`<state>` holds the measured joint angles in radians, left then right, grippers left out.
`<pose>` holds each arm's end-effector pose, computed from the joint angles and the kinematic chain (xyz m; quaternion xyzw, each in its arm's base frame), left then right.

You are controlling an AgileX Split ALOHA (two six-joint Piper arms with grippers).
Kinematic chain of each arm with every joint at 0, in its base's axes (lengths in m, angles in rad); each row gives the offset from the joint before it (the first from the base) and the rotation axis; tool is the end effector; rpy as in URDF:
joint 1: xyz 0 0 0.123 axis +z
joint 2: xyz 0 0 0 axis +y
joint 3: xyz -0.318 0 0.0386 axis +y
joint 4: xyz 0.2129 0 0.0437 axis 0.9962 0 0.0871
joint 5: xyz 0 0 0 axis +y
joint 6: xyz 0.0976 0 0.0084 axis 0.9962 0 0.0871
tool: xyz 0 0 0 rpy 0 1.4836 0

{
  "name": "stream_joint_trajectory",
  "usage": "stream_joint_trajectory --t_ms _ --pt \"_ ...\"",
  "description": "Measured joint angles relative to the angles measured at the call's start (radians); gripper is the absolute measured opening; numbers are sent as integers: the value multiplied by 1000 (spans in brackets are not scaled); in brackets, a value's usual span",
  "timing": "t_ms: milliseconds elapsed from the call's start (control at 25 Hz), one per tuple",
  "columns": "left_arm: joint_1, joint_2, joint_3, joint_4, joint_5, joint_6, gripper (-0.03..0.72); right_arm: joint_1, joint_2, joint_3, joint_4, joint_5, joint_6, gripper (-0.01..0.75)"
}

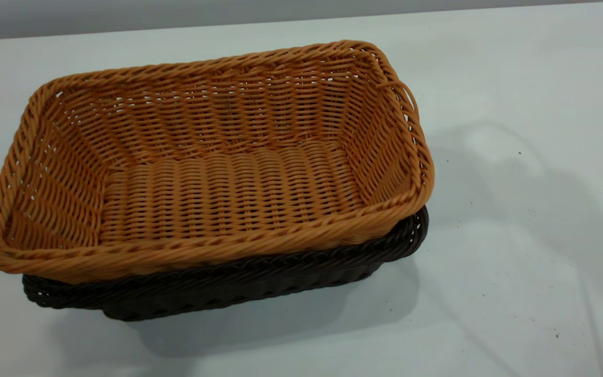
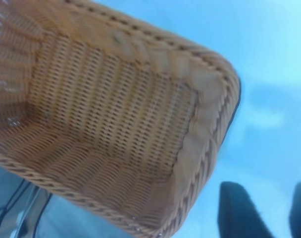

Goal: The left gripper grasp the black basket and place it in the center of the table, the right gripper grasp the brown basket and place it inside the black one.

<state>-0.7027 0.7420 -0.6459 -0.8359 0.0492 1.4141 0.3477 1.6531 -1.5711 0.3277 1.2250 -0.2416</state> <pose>0.0782 -0.0710 0.3852 0.4415 0.5710 -0.0560 0.6899 0.2850 0.1349 0.3757 -0.2557 0.9376 0.1697 0.1635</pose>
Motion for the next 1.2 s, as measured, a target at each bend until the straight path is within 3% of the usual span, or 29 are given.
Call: stream_joint_trajectory --t_ms 280,440,520,800,1200 --pt "2 -46 0 0 18 0 249 0 -220 0 -6 1 -2 23" --pt "2 -117 0 0 38 -26 74 0 -353 0 -47 1 -8 1" --pt "2 -150 0 7 91 -60 22 0 -423 0 -49 1 -8 1" --pt "9 -229 0 142 242 -219 1 0 -636 -1 -112 1 -11 0" --pt "73 -326 1 671 594 -799 0 0 -911 68 -238 -2 -9 1"
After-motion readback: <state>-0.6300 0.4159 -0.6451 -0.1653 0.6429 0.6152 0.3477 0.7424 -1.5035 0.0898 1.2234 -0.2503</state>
